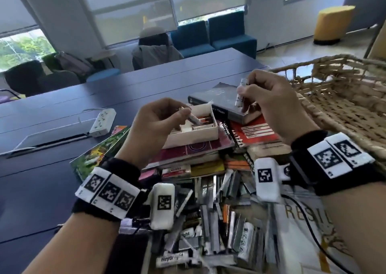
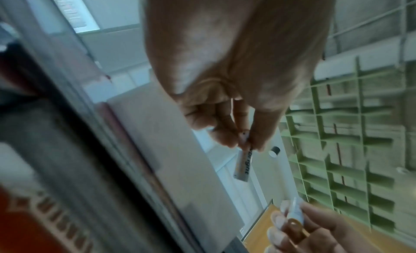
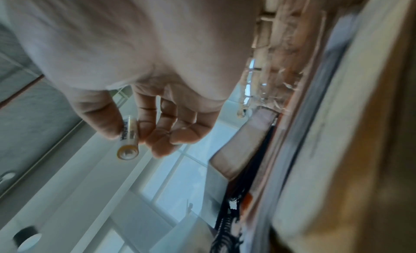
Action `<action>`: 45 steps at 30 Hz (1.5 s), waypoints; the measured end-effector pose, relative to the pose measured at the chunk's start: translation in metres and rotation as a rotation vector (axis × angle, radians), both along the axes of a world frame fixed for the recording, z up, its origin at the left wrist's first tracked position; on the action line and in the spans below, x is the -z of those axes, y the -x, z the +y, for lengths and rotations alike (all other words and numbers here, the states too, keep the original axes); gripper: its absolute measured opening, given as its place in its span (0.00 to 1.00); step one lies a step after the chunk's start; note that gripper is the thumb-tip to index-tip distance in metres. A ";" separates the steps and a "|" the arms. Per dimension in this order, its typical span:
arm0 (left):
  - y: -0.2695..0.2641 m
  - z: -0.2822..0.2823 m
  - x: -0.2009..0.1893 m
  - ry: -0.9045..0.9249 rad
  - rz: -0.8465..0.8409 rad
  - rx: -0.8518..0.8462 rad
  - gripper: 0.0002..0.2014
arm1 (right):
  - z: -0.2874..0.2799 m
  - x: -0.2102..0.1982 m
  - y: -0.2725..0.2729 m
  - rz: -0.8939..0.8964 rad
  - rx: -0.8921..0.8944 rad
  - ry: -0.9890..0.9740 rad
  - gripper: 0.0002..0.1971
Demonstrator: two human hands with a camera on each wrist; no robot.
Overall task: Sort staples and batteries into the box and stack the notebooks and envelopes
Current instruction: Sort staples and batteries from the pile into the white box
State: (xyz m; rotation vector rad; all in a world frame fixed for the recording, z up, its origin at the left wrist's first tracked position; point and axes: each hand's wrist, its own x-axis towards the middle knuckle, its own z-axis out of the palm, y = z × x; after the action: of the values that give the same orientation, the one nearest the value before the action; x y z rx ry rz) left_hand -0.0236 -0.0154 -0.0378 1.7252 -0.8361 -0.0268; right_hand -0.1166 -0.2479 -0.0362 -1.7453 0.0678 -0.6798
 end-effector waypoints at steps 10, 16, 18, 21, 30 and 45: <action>-0.005 0.001 0.010 0.039 0.056 -0.051 0.04 | 0.040 0.000 -0.023 0.046 -0.110 0.242 0.04; -0.008 -0.001 0.013 0.033 0.058 -0.124 0.02 | 0.036 0.004 -0.043 0.105 -0.056 0.414 0.04; -0.009 -0.001 0.014 0.046 0.061 -0.151 0.02 | 0.034 0.007 -0.050 0.122 -0.046 0.471 0.05; -0.009 -0.001 0.015 0.000 0.066 -0.150 0.02 | 0.035 0.015 -0.053 0.238 -0.078 0.592 0.04; -0.015 -0.005 0.020 -0.060 0.047 -0.172 0.03 | 0.034 0.012 -0.040 0.297 -0.111 0.545 0.14; -0.014 -0.005 0.020 -0.078 0.046 -0.165 0.02 | 0.036 0.011 -0.038 0.312 -0.114 0.507 0.15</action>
State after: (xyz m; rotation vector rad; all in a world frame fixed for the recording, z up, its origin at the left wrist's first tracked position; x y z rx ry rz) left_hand -0.0101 -0.0203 -0.0581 1.8553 -0.6644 0.0129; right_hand -0.0790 -0.2121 -0.0468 -2.3141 0.0089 -0.3499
